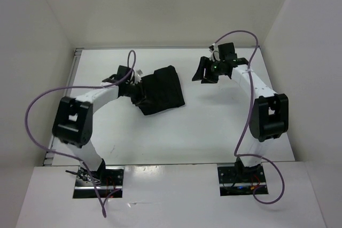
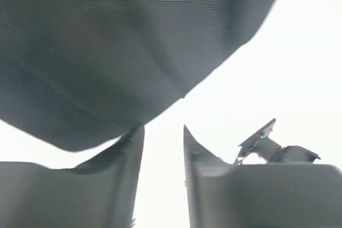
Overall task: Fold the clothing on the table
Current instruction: Fold the skirt
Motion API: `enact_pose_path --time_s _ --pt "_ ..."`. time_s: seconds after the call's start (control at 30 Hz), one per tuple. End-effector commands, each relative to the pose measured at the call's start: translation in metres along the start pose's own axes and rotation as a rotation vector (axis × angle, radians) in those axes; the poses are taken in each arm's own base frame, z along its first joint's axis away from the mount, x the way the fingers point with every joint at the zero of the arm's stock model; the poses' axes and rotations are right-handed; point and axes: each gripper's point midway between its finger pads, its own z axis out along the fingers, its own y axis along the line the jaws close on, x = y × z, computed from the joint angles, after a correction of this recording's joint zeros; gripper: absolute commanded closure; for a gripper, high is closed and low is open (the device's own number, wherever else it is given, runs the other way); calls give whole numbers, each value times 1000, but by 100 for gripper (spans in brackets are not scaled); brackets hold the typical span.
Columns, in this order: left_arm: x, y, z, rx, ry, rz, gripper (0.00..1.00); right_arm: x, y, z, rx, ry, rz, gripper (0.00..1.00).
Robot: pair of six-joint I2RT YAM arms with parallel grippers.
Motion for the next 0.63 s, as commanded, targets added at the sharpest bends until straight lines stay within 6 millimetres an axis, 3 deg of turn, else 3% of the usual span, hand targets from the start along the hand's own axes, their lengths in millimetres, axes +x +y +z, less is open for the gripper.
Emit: enact_pose_path --time_s 0.0,0.03,0.1,0.17,0.3,0.37,0.47,0.6 --pt "-45 -98 -101 156 -318 207 52 -17 32 -46 -54 -115 -86 37" --pt "-49 -107 -116 165 -367 218 40 -21 32 -53 -53 -135 -87 37" --pt "-53 -114 -146 153 -461 231 32 -26 31 -67 -27 -179 -94 37" --pt "-58 -109 -160 113 -519 218 29 -19 27 -74 0 -178 -86 37" --pt "-44 -73 -160 19 -528 168 29 -7 17 -86 45 -210 -61 36" --pt "-35 -53 -149 -24 -513 134 29 1 1 -90 77 -214 -18 36" --pt "-21 -36 -142 -49 -494 95 29 4 -10 -98 102 -234 1 34" --pt "-23 -26 -147 -103 -532 94 28 16 -26 -93 153 -198 35 34"
